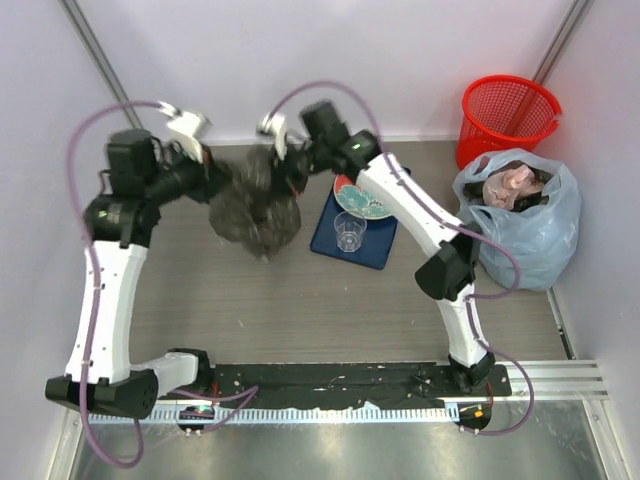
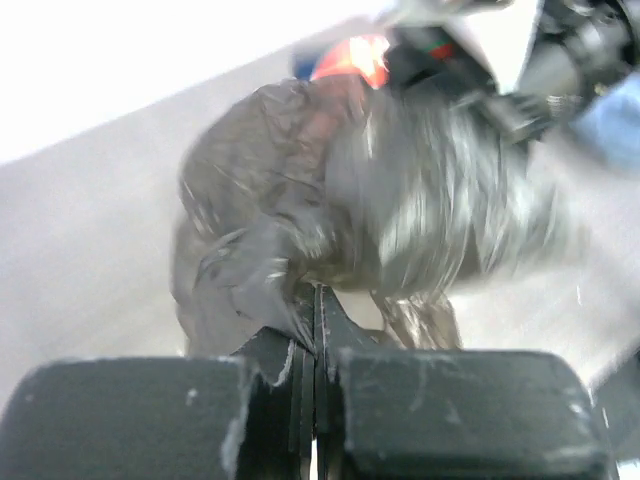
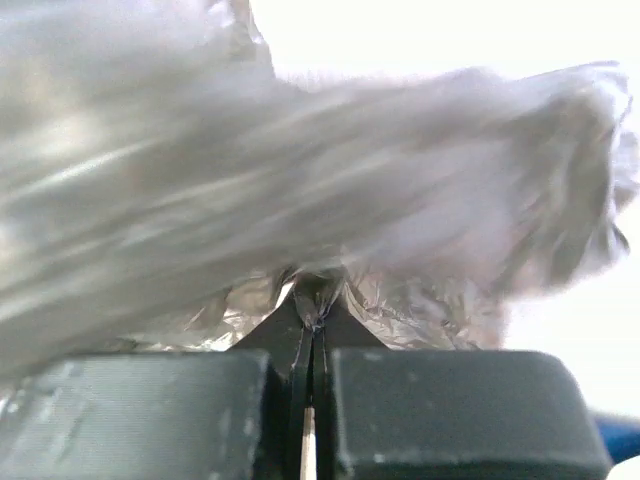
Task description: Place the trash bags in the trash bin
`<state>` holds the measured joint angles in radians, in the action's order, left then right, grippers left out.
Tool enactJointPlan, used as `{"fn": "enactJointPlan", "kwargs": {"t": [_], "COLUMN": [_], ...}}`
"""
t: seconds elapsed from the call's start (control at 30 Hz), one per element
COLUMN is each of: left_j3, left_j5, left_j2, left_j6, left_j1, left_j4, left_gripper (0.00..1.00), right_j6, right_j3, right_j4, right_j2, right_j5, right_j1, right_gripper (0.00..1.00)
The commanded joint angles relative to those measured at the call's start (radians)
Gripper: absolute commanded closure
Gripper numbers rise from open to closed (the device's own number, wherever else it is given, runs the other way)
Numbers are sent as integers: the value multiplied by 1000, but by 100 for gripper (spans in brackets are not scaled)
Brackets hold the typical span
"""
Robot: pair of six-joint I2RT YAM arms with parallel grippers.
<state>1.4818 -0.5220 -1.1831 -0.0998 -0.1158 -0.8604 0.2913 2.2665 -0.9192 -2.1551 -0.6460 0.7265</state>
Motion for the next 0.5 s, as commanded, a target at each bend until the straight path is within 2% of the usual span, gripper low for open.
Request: {"fn": "enactJointPlan", "kwargs": {"t": [0.0, 0.03, 0.07, 0.1, 0.13, 0.17, 0.27, 0.3, 0.37, 0.4, 0.47], "left_j3": [213, 203, 165, 116, 42, 17, -157, -219, -323, -368, -425], "left_j5": [83, 94, 82, 68, 56, 53, 47, 69, 208, 227, 218], "left_j2": [29, 106, 147, 195, 226, 258, 299, 292, 166, 105, 76], "left_j6": [267, 288, 305, 298, 278, 253, 122, 7, -115, -221, -247], "left_j1": [45, 44, 44, 41, 32, 25, 21, 15, -44, -51, -53], "left_j4": [376, 480, 600, 806, 852, 856, 726, 608, 391, 210, 85], "left_gripper": [100, 100, 100, 100, 100, 100, 100, 100, 100, 100, 100], "right_j6": [-404, -497, -510, -512, -483, -321, 10, 70, 198, 241, 267], "right_j3": [192, 104, 20, -83, -299, -391, -663, -700, -618, -453, -267], "right_j4": [564, 695, 826, 1079, 1159, 1192, 1081, 956, 684, 399, 95], "right_j2": [204, 245, 361, 426, 484, 586, 643, 588, 444, 252, 90], "right_j5": [-100, -99, -103, -96, -83, -67, 44, 108, 280, 316, 330], "right_j1": [-139, -144, -144, -138, -110, -83, -10, -3, 5, 5, 13], "right_gripper": [99, 99, 99, 99, 99, 99, 99, 99, 99, 99, 99]}}
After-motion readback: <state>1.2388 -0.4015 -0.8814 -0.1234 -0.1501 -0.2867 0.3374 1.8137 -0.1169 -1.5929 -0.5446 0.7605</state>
